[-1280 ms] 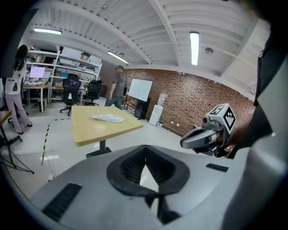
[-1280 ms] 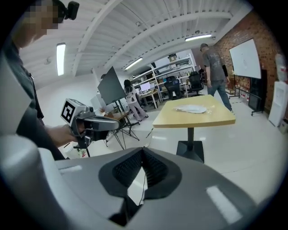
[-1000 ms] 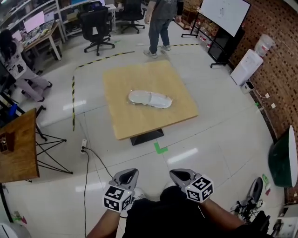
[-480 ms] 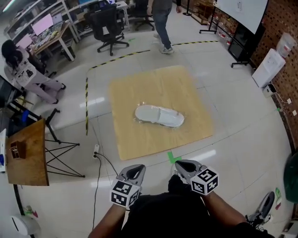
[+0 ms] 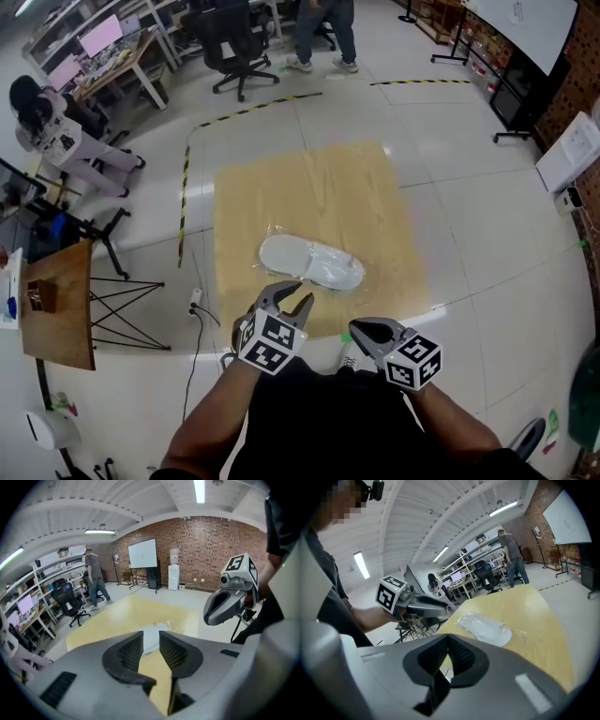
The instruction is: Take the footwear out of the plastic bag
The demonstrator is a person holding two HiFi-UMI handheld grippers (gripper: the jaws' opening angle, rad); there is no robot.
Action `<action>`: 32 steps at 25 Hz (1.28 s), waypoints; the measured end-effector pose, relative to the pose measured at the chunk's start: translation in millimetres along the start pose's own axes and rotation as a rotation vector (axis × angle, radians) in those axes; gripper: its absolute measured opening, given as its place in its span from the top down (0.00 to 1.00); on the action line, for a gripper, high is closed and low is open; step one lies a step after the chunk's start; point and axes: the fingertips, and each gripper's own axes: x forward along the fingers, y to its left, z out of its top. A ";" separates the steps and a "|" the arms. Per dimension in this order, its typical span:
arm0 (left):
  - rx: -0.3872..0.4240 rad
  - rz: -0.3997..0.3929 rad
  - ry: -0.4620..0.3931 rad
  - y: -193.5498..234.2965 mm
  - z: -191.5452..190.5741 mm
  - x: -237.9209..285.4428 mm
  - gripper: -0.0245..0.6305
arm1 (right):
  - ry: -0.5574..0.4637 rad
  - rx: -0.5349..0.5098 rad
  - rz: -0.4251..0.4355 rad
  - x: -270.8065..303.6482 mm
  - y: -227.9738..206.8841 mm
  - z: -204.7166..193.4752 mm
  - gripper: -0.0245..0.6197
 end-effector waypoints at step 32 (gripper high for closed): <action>0.289 -0.291 0.300 62.0 -114.9 110.4 0.92 | -0.075 0.224 -0.417 4.5 -55.0 -5.5 0.96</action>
